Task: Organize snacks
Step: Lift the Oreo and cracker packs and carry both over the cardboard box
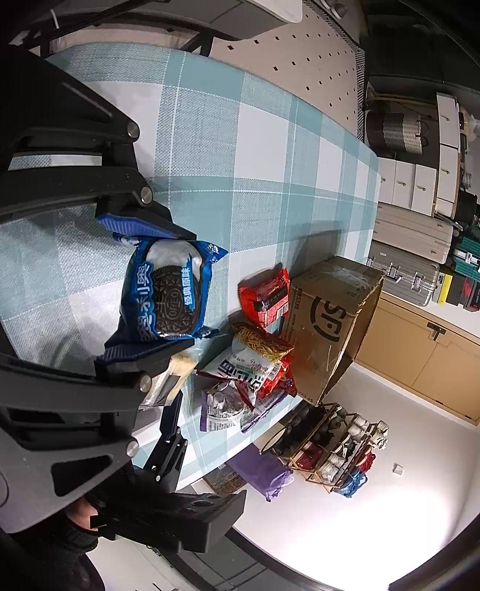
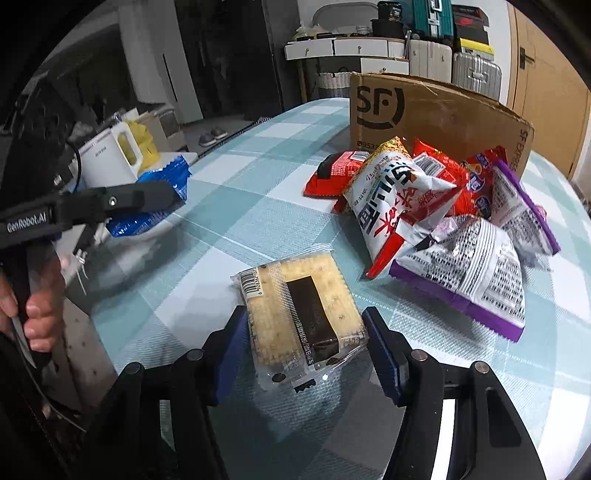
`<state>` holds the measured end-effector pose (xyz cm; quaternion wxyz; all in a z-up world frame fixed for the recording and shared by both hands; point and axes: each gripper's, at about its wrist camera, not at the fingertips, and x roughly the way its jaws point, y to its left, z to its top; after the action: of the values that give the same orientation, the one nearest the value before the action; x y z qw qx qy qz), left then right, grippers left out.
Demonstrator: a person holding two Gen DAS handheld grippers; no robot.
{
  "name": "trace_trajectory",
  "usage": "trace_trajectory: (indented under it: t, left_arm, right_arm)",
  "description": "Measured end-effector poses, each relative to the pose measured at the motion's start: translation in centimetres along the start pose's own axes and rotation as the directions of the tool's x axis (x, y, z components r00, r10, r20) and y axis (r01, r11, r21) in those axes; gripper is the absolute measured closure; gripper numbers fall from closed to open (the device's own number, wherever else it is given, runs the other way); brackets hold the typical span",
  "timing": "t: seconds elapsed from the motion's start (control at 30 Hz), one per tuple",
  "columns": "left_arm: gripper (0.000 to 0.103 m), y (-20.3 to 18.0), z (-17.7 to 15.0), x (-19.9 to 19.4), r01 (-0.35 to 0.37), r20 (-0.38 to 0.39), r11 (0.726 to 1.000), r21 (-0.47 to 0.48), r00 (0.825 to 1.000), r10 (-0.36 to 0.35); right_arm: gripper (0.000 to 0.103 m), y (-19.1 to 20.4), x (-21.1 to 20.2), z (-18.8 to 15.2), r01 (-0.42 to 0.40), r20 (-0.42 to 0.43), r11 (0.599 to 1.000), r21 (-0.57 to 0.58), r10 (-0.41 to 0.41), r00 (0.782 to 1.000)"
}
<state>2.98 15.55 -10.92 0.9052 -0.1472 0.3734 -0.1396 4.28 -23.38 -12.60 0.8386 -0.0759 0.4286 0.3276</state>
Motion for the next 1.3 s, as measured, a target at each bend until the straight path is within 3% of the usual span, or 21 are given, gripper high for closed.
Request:
trace_trajectory:
  t: [0.27, 0.63, 0.93, 1.3]
  left_arm:
    - [0.059, -0.8, 0.3, 0.0, -0.001, -0.001, 1.000, 0.015, 1.000, 0.001]
    - [0.059, -2.8, 1.7, 0.3, -0.008, 0.000, 0.998, 0.055, 1.000, 0.008]
    - [0.059, -5.8, 5.4, 1.0, 0.003, 0.019, 0.994, 0.110, 1.000, -0.005]
    - [0.059, -8.7, 10.9, 2.6, 0.009, 0.031, 0.989, 0.149, 0.999, -0.014]
  right_arm:
    - [0.041, -0.7, -2.7, -0.6, -0.066, 0.059, 0.996, 0.052, 0.063, 0.996]
    - [0.041, -1.6, -7.2, 0.1, -0.101, 0.171, 0.992, 0.075, 0.087, 0.981]
    - [0.041, -4.1, -12.0, 2.1, -0.117, 0.276, 0.989, 0.090, 0.088, 0.957]
    - [0.041, -6.2, -15.0, 6.2, -0.107, 0.331, 0.991, 0.079, 0.075, 0.941]
